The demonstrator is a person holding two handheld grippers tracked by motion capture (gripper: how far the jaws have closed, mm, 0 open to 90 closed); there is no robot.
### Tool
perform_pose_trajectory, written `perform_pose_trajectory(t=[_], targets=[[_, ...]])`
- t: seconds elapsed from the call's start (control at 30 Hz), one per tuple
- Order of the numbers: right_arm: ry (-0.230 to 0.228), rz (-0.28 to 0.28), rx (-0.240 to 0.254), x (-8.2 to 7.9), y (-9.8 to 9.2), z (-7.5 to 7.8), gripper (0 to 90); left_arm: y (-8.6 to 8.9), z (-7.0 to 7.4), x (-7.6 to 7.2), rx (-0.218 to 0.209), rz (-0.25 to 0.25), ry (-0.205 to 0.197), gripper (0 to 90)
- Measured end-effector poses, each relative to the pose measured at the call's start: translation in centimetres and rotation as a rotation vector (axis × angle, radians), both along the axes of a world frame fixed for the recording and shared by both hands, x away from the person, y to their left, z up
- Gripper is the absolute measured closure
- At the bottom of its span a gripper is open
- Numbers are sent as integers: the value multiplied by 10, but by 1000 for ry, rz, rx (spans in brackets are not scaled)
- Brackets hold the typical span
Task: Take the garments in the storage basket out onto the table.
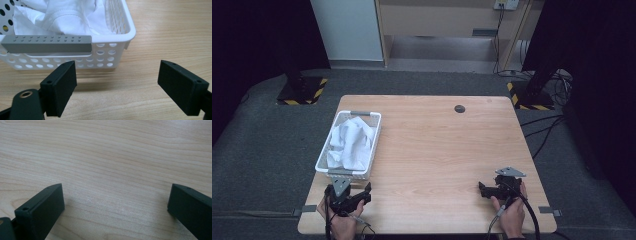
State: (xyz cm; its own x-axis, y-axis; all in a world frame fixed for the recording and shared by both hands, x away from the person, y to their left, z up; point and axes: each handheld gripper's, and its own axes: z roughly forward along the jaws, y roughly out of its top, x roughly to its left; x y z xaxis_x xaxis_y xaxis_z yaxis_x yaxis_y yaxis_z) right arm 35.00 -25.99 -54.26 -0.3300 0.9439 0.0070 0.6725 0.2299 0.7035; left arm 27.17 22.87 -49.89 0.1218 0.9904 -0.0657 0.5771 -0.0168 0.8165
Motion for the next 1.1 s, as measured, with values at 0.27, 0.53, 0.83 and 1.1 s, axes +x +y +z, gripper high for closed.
perform_pose_trajectory(t=[0.27, 0.53, 0.83, 1.1], targets=[[0, 0, 0, 0, 0, 0, 7, -1, 3, -1, -8, -9, -4, 145], [0, 0, 0, 0, 0, 0, 7, -2, 7, -3, -16, -14, -16, 144], [0, 0, 0, 0, 0, 0, 7, -4, 13, -4, -26, -23, -30, 143], [0, 0, 0, 0, 0, 0, 7, -5, 19, -6, -34, -30, -49, 142]])
